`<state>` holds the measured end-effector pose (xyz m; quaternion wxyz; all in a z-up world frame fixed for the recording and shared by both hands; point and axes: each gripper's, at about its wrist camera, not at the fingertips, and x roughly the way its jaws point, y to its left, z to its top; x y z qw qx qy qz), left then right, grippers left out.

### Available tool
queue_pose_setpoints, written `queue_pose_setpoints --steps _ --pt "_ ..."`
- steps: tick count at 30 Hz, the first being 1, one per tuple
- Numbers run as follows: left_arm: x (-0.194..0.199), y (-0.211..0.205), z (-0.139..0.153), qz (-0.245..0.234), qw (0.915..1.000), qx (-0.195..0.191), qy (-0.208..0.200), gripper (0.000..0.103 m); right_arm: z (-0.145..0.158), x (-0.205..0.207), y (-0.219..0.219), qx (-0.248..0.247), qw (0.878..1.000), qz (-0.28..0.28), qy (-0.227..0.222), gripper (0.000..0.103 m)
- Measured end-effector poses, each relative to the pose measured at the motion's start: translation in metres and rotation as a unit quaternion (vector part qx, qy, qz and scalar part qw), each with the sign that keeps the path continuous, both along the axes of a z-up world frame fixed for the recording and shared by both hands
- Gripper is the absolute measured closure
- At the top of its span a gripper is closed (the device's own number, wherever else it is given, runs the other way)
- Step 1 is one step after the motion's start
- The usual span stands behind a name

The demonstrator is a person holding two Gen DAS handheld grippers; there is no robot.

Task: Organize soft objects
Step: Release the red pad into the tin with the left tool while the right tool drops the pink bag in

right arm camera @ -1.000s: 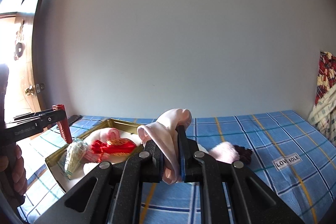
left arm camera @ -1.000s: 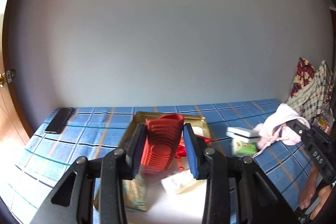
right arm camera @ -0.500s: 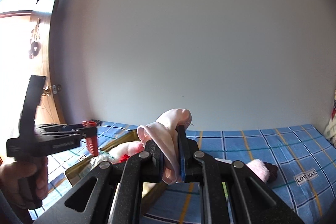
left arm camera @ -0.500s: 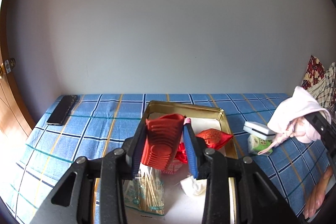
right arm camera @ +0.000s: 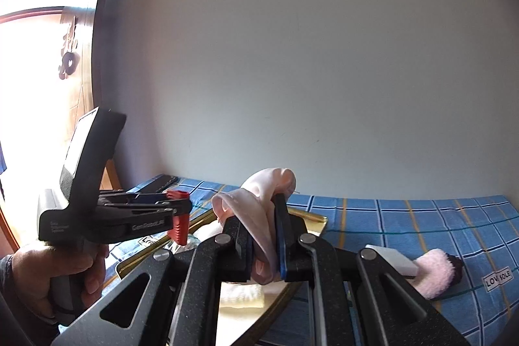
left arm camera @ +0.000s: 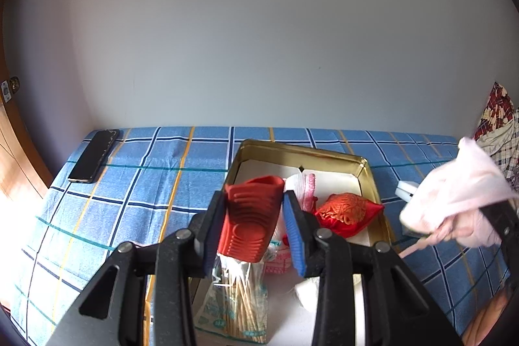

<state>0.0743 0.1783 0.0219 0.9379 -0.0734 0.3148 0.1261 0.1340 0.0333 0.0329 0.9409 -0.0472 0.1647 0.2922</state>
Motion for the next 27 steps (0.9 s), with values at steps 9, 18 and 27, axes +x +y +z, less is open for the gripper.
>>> queue_pose_setpoints --steps 9,18,27 --pt "0.015 0.004 -0.012 -0.007 0.9996 -0.008 0.028 0.068 -0.009 0.008 0.015 -0.006 1.0 0.011 0.016 0.091" --pt "0.033 0.003 -0.037 -0.034 0.9964 -0.03 0.071 0.064 -0.009 0.019 0.015 -0.008 1.0 0.009 0.023 0.091" --pt "0.02 0.006 -0.033 -0.013 0.9987 -0.007 0.049 0.027 -0.014 0.024 0.025 -0.017 0.999 0.012 0.03 0.091"
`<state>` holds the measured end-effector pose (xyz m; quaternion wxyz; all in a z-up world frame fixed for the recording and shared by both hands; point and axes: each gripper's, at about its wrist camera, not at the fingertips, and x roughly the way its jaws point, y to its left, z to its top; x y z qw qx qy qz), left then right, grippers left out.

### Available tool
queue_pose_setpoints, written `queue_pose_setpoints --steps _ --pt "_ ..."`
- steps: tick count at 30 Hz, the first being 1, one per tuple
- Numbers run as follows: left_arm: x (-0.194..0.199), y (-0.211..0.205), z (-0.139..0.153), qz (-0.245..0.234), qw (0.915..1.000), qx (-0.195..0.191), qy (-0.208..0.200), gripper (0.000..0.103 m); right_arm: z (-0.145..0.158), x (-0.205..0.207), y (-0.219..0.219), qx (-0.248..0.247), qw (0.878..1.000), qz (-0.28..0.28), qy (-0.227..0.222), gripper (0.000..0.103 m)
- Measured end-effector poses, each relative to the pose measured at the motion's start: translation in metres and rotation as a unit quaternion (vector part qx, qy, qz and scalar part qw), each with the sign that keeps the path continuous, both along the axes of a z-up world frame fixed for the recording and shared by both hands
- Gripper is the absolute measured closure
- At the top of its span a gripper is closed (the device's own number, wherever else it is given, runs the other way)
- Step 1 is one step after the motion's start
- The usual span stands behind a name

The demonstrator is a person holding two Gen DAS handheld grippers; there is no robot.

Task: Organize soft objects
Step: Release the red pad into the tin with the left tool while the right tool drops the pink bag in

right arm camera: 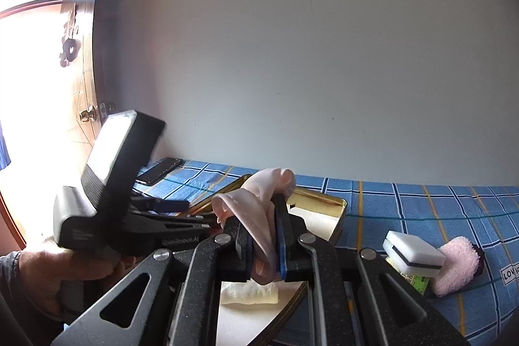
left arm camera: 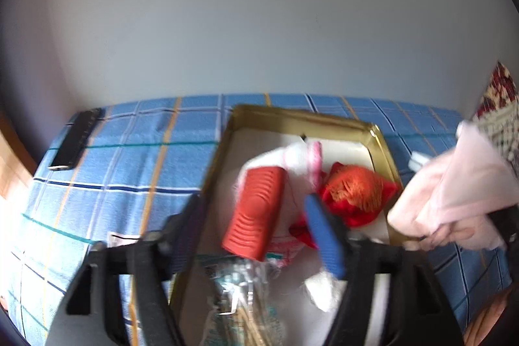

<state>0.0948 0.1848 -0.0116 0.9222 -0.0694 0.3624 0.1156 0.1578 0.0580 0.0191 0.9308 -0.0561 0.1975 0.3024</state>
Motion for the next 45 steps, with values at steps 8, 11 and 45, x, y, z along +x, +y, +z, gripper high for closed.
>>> queue_pose_setpoints --steps 8,11,45 --pt "-0.029 0.019 0.023 0.04 0.9978 -0.001 -0.053 0.014 -0.004 0.006 0.008 -0.008 1.0 0.004 0.007 0.091" --pt "-0.039 0.025 0.028 0.051 0.9966 -0.004 -0.064 0.014 -0.005 0.009 0.013 -0.013 1.0 0.008 0.01 0.091" --pt "-0.072 0.036 0.049 0.086 0.9924 0.007 -0.088 0.004 -0.025 -0.006 0.025 -0.047 0.997 0.053 0.035 0.027"
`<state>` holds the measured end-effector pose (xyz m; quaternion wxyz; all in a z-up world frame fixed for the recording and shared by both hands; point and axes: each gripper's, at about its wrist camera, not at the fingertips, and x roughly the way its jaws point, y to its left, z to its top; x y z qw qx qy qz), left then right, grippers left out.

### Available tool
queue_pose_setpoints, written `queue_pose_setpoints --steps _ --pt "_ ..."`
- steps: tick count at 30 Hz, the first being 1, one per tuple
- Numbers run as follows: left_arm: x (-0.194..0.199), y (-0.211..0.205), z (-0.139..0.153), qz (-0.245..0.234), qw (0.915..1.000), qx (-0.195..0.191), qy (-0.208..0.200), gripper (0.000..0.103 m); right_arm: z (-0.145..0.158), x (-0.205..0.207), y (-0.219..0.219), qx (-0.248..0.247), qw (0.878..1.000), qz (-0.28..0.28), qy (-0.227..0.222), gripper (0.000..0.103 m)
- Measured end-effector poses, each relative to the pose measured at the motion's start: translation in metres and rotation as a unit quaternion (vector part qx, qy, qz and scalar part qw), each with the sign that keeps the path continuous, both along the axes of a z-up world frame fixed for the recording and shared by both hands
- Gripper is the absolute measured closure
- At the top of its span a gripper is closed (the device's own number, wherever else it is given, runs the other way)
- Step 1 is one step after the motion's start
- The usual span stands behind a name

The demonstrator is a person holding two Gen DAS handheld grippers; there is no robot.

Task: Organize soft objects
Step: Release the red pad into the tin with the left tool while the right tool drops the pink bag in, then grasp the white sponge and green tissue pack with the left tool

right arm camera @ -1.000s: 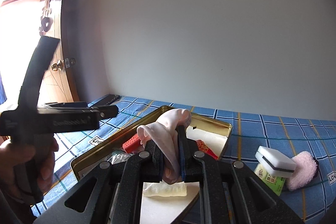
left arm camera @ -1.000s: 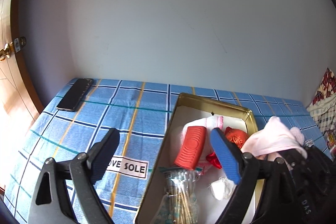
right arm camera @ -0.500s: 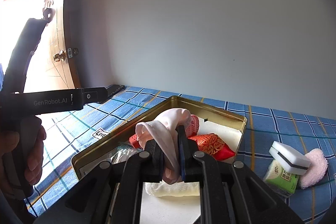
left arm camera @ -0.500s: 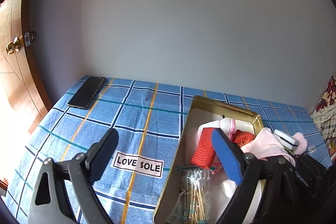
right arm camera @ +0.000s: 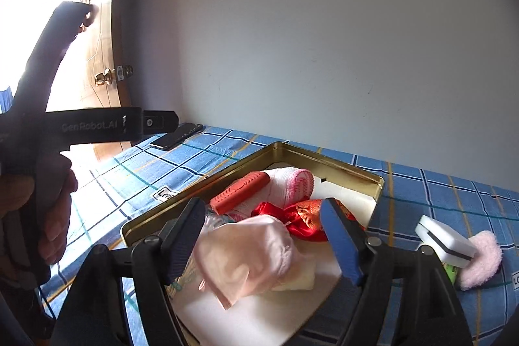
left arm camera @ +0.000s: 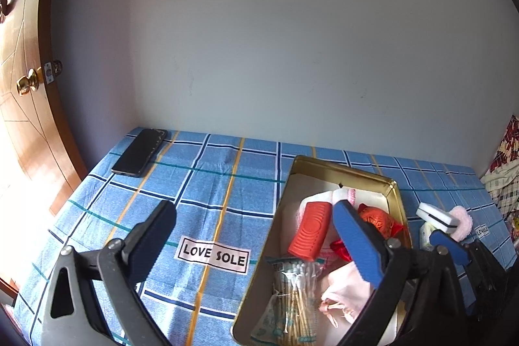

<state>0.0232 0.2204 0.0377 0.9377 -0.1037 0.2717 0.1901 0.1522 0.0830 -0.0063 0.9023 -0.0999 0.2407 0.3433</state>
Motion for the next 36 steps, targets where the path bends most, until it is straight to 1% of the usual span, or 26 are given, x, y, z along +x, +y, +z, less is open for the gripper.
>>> queue_pose_setpoints --steps 4,8,13,17,20,23,25,29,32,36 --pt "0.003 -0.015 0.0 -0.013 0.9999 0.004 0.003 0.004 0.004 -0.005 -0.018 0.001 1.0 -0.006 -0.002 0.027" --pt "0.008 -0.035 0.002 -0.032 0.9994 0.005 0.005 0.004 0.013 -0.012 -0.046 -0.002 1.0 -0.021 -0.021 0.027" --pt "0.022 -0.079 0.003 -0.074 0.9972 0.003 0.007 0.004 0.018 -0.011 -0.089 -0.012 0.998 -0.055 -0.037 0.027" --pt "0.04 -0.123 0.002 -0.115 0.9933 0.006 0.011 0.004 0.021 0.003 -0.132 -0.028 0.993 -0.106 -0.051 0.027" --pt "0.06 -0.159 0.001 -0.142 0.9897 0.007 0.014 0.001 0.026 0.021 -0.165 -0.032 0.985 -0.158 -0.055 0.027" --pt "0.084 -0.193 -0.005 -0.163 0.9862 0.017 0.025 0.001 0.029 0.048 -0.194 -0.028 0.977 -0.207 -0.048 0.027" --pt "0.099 -0.21 -0.013 -0.176 0.9834 0.016 0.04 0.001 0.028 0.067 -0.212 -0.026 0.969 -0.241 -0.037 0.027" --pt "0.131 -0.241 -0.031 -0.187 0.9795 0.024 0.07 0.001 0.022 0.09 -0.241 0.004 0.957 -0.291 -0.006 0.027" --pt "0.147 -0.256 -0.043 -0.188 0.9774 0.041 0.088 0.001 0.014 0.099 -0.257 0.027 0.952 -0.306 0.014 0.027" --pt "0.162 -0.268 -0.052 -0.193 0.9744 0.051 0.103 0.001 0.005 0.106 -0.269 0.035 0.945 -0.324 0.028 0.027"
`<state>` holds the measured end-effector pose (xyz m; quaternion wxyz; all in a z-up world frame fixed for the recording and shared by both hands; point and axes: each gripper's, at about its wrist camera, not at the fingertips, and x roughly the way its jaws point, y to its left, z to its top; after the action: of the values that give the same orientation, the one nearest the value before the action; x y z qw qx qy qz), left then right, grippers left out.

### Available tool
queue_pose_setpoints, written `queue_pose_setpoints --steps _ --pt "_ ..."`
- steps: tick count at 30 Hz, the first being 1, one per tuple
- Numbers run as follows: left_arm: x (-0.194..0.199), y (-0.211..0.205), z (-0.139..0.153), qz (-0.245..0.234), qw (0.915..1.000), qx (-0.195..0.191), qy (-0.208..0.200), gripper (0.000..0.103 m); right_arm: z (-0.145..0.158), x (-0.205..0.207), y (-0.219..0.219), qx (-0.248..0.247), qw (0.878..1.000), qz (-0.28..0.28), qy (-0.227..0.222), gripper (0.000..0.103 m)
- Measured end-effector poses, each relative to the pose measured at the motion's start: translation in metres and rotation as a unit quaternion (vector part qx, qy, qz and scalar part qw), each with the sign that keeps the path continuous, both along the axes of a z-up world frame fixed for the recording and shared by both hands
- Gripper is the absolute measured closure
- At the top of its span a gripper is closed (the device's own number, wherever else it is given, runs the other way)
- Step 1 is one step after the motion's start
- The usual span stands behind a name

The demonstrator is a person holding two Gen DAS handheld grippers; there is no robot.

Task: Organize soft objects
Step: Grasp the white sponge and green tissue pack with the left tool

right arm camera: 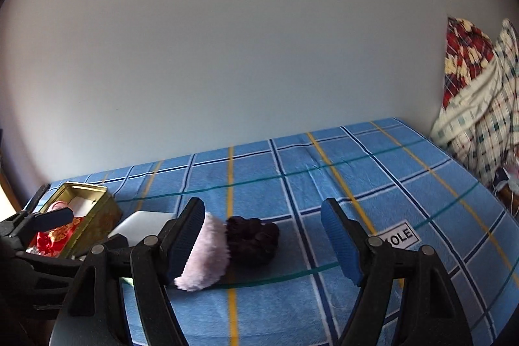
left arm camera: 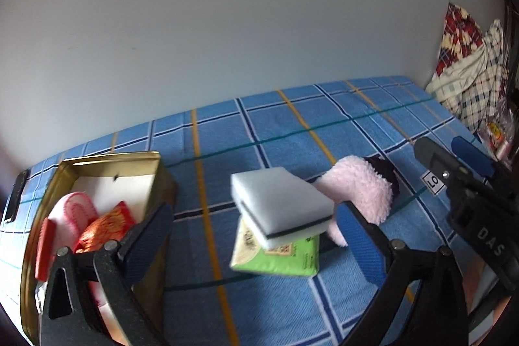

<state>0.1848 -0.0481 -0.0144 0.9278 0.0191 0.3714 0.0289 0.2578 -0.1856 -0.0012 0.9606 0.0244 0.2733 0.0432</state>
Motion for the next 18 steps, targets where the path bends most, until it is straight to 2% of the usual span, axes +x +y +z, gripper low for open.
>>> queue_pose_setpoints --steps 3,6,12,15,17,18 --pt "0.012 -0.007 -0.007 -0.005 0.9999 0.004 0.013 0.001 0.0 0.001 -0.008 0.023 1.0 -0.009 -0.003 0.027" --pt "0.022 -0.012 -0.013 -0.006 0.9997 0.006 0.024 0.001 -0.003 0.001 -0.015 0.024 0.999 -0.038 -0.014 0.026" --pt "0.032 -0.01 -0.033 -0.008 0.9989 0.007 0.046 0.002 -0.003 0.0 -0.01 0.024 0.999 -0.034 -0.01 0.026" --pt "0.031 0.0 -0.035 -0.012 0.9986 -0.019 0.049 0.021 -0.005 -0.003 0.002 0.003 1.0 -0.023 -0.013 0.026" --pt "0.031 0.006 -0.035 -0.012 0.9981 -0.033 0.05 0.039 -0.005 -0.005 0.01 -0.014 1.0 -0.016 -0.017 0.026" --pt "0.032 0.006 -0.035 -0.012 0.998 -0.035 0.05 0.039 -0.006 -0.006 0.012 -0.021 1.0 -0.013 -0.017 0.026"
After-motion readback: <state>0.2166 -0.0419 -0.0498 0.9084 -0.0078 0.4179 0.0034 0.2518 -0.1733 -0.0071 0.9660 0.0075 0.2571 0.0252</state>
